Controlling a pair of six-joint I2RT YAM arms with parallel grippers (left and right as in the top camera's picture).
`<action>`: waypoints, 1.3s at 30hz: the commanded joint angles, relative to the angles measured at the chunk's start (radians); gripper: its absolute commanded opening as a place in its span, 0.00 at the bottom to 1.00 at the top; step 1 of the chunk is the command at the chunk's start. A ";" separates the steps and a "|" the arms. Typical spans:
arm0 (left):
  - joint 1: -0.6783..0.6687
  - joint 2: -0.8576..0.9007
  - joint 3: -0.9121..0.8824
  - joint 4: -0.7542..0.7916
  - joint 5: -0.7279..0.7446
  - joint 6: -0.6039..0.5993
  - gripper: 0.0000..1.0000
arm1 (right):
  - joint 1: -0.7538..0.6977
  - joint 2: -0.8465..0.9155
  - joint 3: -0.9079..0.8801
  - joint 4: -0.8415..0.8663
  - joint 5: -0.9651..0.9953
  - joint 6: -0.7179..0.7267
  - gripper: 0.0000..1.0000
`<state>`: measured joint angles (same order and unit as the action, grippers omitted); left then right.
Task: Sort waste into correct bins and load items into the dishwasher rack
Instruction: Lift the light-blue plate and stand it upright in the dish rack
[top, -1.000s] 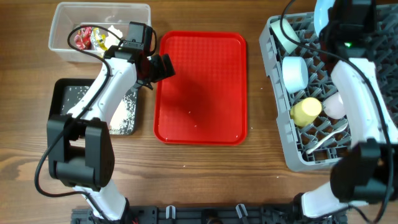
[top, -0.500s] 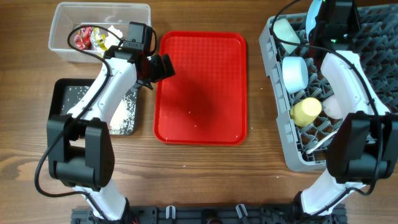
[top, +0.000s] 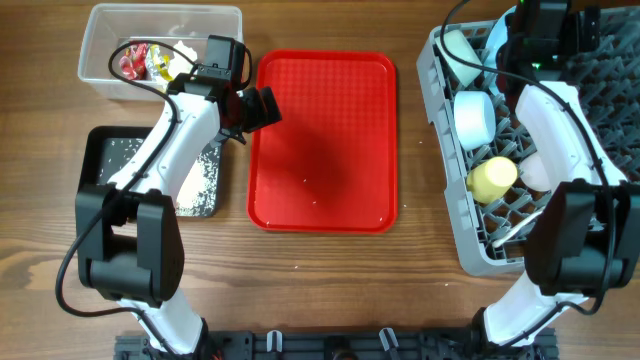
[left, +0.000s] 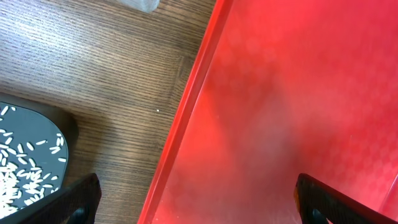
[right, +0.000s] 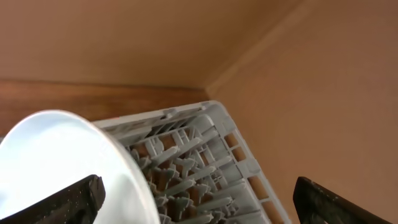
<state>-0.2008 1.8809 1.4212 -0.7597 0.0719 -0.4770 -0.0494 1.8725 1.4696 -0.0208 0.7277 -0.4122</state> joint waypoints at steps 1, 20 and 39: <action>0.000 -0.003 0.000 -0.001 -0.010 -0.002 1.00 | -0.002 -0.143 0.005 -0.006 0.042 0.126 1.00; 0.000 -0.003 0.000 -0.001 -0.010 -0.002 1.00 | 0.033 -0.753 0.005 -0.840 -0.703 0.579 1.00; 0.000 -0.003 0.000 -0.001 -0.010 -0.003 1.00 | 0.032 -0.755 0.005 -1.023 -0.675 0.477 1.00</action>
<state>-0.2008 1.8809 1.4212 -0.7601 0.0719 -0.4770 -0.0204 1.1210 1.4754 -1.0576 0.0784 0.0967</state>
